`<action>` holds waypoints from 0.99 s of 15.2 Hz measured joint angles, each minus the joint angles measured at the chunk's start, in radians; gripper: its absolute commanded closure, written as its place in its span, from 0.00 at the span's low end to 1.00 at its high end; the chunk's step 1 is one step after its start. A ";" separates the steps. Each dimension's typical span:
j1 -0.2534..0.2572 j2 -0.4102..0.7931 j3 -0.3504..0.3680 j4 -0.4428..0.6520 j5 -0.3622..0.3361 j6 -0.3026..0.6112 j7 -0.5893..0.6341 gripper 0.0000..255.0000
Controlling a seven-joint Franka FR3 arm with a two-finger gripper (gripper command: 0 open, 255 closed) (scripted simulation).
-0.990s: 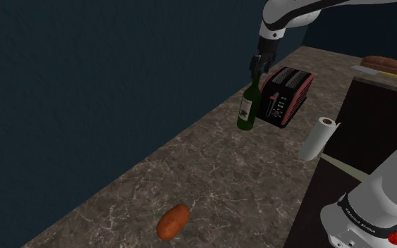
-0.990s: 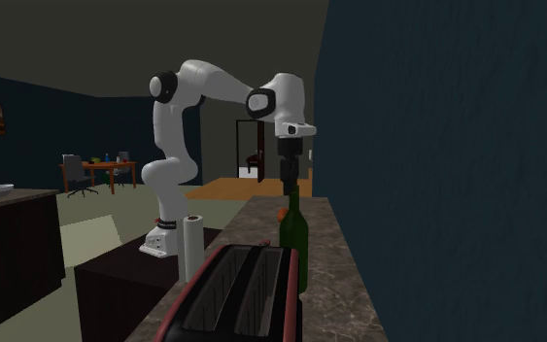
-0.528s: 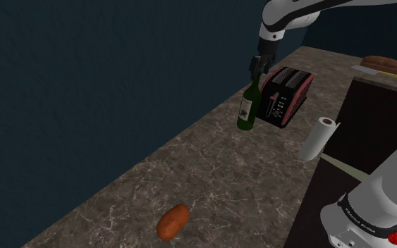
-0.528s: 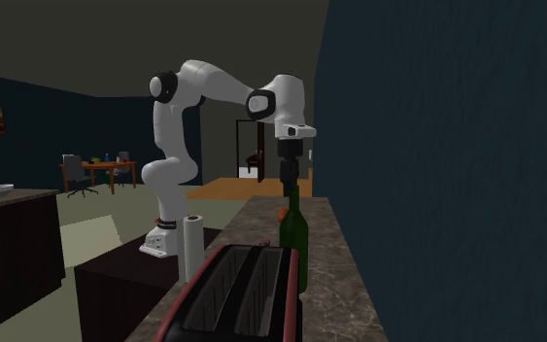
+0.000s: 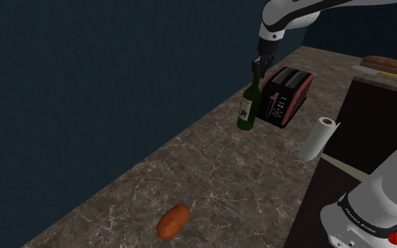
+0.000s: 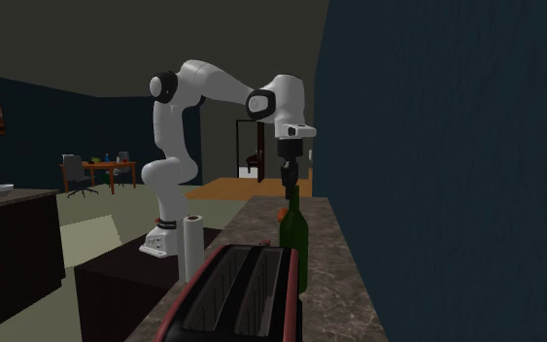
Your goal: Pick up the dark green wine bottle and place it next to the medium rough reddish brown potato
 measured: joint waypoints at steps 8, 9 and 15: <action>0.001 -0.010 0.001 0.055 -0.001 -0.065 0.001 1.00; 0.001 -0.014 0.001 0.063 -0.002 -0.077 0.001 1.00; 0.002 -0.024 0.002 0.136 -0.002 -0.159 0.001 1.00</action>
